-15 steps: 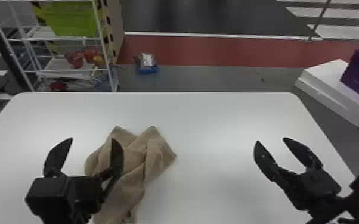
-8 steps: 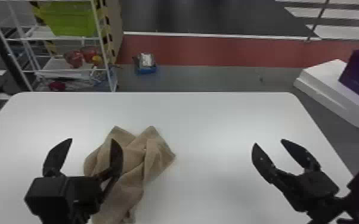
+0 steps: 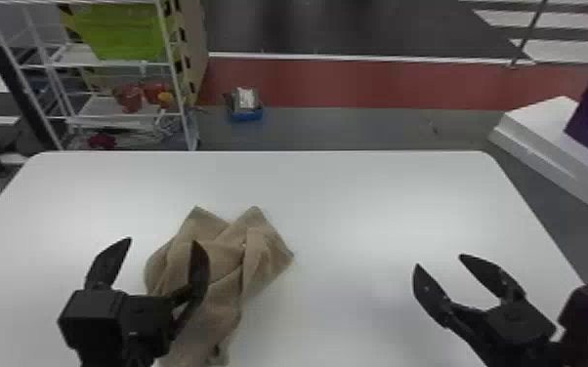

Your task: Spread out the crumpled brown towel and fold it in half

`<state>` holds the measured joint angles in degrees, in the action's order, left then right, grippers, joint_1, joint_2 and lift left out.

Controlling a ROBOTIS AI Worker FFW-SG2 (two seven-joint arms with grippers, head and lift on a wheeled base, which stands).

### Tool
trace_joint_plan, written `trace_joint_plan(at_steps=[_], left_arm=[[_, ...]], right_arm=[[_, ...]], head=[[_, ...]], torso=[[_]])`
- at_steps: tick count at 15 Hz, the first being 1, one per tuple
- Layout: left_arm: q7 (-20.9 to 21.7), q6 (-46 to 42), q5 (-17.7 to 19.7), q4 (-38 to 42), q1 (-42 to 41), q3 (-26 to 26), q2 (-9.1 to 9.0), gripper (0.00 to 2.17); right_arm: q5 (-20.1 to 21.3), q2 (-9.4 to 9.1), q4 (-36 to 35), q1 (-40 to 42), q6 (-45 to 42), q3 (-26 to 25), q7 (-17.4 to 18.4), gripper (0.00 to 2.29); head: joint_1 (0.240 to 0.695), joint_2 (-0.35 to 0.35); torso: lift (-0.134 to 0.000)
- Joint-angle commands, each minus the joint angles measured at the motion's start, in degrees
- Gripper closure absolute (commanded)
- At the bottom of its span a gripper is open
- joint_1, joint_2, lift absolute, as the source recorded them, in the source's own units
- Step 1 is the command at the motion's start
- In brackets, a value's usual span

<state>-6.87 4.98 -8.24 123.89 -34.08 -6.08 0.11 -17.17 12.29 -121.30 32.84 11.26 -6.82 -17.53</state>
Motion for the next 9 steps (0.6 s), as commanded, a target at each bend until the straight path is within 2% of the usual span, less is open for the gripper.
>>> trace_joint_plan(at_steps=[1, 3, 7, 9], left_arm=[[0.98, 4.48, 1.74, -0.05, 0.86, 1.07, -0.26, 0.12], [0.98, 9.75, 1.91, 0.56, 1.30, 1.16, -0.26, 0.12], [-0.51, 29.26, 1.91, 6.89, 0.07, 0.81, -0.26, 0.12], [-2.88, 29.79, 1.91, 10.50, -2.48, 0.45, -0.26, 0.12]], right_arm=[[1.17, 0.28, 1.24, 0.03, -0.23, -0.91, 0.04, 0.18], [1.09, 0.19, 1.60, -0.41, -0.40, -2.58, 0.04, 0.18], [1.09, 0.28, 3.70, -1.64, -0.75, -5.66, 0.04, 0.18], [0.47, 0.19, 5.81, -2.96, -0.93, -8.30, -0.05, 0.18]], head=[[0.695, -0.042], [0.695, -0.049], [0.695, -0.079], [0.695, -0.094]], torso=[[-0.123], [-0.123], [-0.123], [-0.123]])
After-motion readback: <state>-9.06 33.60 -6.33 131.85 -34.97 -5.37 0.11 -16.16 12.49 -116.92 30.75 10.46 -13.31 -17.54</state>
